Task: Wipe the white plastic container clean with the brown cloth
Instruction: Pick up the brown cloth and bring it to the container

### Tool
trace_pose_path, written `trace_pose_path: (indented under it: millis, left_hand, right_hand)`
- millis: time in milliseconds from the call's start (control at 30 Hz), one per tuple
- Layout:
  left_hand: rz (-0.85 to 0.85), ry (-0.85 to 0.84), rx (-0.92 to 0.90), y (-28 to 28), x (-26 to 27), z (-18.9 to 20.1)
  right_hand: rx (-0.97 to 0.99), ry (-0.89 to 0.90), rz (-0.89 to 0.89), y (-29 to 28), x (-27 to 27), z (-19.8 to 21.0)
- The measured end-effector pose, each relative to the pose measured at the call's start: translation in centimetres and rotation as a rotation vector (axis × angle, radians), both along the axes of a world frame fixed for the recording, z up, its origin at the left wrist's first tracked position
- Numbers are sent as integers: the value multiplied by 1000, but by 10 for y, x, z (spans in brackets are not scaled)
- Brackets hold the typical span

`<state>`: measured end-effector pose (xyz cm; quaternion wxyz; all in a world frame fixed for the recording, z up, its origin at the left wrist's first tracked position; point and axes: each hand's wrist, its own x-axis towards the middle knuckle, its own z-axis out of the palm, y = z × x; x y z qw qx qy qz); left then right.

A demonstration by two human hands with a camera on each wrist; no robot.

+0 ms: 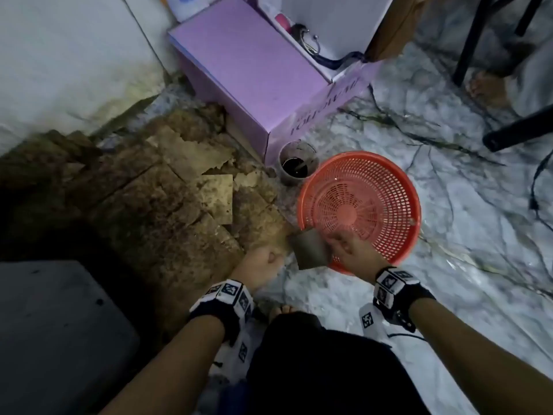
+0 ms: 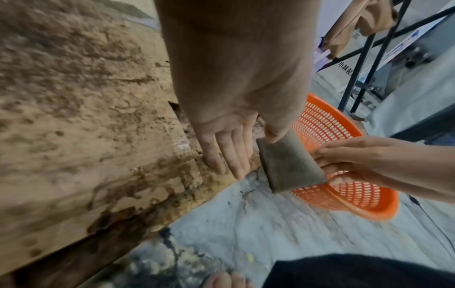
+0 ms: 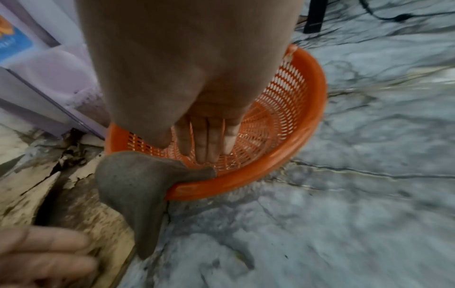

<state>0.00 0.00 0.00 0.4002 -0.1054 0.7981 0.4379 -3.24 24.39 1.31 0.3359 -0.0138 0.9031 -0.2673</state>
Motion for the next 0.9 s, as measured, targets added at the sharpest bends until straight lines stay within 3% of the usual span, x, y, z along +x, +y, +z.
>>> trace_pose_path:
  millis: [133, 300, 567, 767, 900]
  left_hand:
    - [66, -87, 71, 13, -5, -27]
    - [269, -170, 167, 31, -15, -45]
    - [400, -207, 236, 47, -14, -48]
    - [453, -234, 196, 42, -3, -49]
    - [538, -216, 261, 33, 6, -33]
  right_hand:
    - [2, -24, 47, -5, -14, -19]
    - [-17, -31, 114, -7, -24, -41]
    - [-140, -89, 12, -4, -21, -55]
    - [-179, -132, -128, 7, -13, -70]
    - [-360, -234, -408, 15, -12, -54]
